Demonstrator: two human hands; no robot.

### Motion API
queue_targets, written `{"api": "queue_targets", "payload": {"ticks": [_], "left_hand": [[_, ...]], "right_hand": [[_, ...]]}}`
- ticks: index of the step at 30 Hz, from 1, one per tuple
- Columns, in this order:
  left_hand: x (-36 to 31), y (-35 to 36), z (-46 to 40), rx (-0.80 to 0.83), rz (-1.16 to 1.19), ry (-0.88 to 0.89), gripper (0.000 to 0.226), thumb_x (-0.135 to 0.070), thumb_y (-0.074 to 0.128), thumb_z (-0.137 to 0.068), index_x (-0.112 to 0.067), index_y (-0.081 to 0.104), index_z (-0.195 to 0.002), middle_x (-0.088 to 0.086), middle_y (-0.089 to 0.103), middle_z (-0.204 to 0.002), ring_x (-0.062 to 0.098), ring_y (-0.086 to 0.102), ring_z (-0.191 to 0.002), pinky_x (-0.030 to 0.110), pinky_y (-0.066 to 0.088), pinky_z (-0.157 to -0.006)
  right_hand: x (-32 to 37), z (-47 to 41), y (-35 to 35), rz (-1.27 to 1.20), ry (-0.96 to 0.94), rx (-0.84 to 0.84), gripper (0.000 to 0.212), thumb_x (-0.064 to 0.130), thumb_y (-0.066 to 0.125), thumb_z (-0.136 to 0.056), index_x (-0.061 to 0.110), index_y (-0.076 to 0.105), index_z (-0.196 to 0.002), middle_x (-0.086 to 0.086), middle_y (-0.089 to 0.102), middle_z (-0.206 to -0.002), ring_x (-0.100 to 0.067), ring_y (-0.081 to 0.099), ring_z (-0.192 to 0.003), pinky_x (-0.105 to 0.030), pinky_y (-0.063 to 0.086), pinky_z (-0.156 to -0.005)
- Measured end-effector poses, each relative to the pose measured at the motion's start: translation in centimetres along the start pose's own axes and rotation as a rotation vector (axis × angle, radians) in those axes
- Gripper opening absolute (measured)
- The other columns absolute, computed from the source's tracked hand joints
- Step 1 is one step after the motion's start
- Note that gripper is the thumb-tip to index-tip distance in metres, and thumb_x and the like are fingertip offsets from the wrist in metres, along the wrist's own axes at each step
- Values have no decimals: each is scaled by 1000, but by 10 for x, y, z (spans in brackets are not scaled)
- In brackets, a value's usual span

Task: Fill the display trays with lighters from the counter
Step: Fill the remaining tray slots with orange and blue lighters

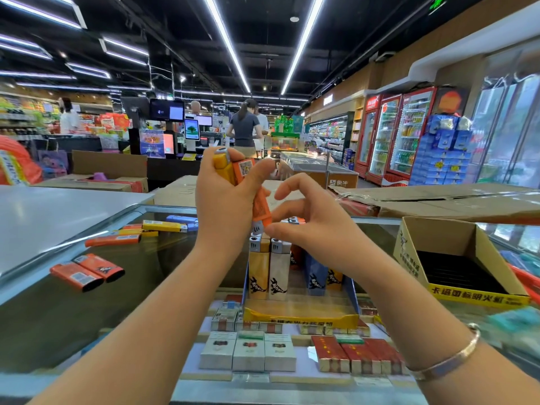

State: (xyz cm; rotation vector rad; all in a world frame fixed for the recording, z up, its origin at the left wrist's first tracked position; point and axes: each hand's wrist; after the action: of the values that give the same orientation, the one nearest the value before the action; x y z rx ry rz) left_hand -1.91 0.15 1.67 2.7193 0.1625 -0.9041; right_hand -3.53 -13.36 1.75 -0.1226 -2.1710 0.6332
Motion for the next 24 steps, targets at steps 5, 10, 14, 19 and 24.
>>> {"api": "queue_targets", "payload": {"ticks": [5,10,14,19,24], "left_hand": [[7,-3,-7,-1,-30,-38,33,-47,65,-66,-27,44,-82,-7,58,-73,0,64,-62,17,53,-57],[16,-7,-7,90,-225,-24,34,-54,60,-67,-28,42,-79,-5,52,-70,-2,49,-56,12,44,-56],[19,-9,-9,131,-187,-92,27,-44,60,-80,-21,45,-81,-2,57,-67,-4,52,-48,8,39,-49],[24,-6,-5,245,-301,-99,25,-44,51,-88,-19,48,-85,-4,59,-64,-4,51,-45,12,39,-47],[28,-7,-5,176,-283,-122,11,-19,47,-95,-26,43,-87,-1,47,-67,-1,43,-51,11,38,-49]], "right_hand": [[-3,-1,-5,-71,-11,-108,34,-3,64,-80,23,44,-90,-4,69,-74,-25,63,-71,-45,53,-75],[-6,-4,-16,-209,-28,-312,22,-4,56,-86,17,60,-83,-7,63,-81,-16,66,-62,-29,58,-63],[-7,-3,-21,-255,-46,-227,30,-6,68,-77,20,66,-91,-2,73,-81,-22,70,-77,-31,57,-78],[-5,-3,-28,-162,-118,-378,14,3,64,-84,16,64,-88,1,69,-76,-13,69,-67,-20,56,-66],[-5,0,-51,-81,-115,-560,10,10,65,-85,18,63,-81,4,68,-69,-12,66,-56,-22,55,-56]]}}
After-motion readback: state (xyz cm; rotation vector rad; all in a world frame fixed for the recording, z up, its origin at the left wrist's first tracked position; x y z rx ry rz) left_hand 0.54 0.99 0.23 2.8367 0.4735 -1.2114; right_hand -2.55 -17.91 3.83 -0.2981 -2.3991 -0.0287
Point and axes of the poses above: each hand's wrist, its own z-axis away from the middle knuckle, its own y-axis out of the palm, x = y × z
